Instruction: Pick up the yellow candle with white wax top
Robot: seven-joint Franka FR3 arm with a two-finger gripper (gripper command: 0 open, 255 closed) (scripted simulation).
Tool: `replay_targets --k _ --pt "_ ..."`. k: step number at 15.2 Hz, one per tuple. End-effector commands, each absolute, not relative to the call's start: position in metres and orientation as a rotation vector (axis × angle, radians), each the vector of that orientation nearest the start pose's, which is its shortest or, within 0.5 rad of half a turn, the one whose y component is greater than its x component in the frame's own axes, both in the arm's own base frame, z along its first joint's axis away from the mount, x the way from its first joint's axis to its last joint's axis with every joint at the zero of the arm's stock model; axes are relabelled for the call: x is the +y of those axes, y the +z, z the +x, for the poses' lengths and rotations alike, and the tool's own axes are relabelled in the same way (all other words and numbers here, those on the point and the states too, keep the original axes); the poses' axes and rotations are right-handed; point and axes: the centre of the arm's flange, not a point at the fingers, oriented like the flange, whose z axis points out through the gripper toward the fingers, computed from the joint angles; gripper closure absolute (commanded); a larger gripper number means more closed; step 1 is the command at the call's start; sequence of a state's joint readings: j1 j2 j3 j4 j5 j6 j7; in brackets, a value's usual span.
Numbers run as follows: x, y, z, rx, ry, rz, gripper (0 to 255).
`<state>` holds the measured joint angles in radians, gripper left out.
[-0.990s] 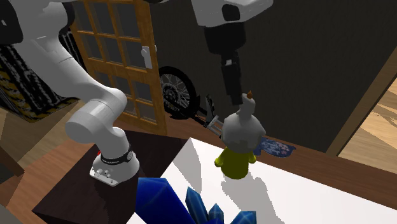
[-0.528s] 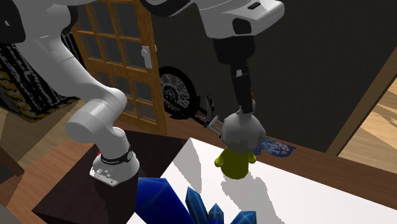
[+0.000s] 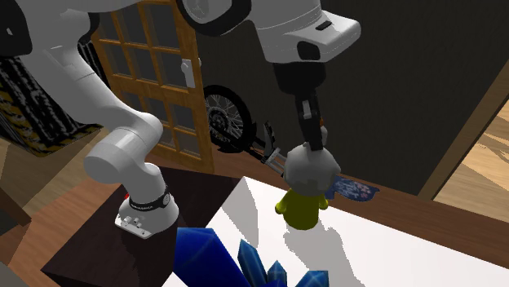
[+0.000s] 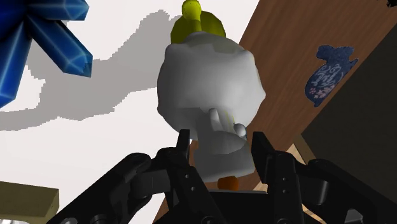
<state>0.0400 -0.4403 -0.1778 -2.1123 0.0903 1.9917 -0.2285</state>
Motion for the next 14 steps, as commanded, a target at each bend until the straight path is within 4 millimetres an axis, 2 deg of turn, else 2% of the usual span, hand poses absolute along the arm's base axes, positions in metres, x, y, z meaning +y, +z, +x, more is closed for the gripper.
replay_targets --k 1,6,14 --pt "-0.070 0.620 0.444 -0.107 -0.507 -2.992 255" --pt "-0.070 0.620 0.444 -0.107 -0.507 -2.992 255" --pt "-0.070 0.662 0.444 -0.107 -0.507 -2.992 255"
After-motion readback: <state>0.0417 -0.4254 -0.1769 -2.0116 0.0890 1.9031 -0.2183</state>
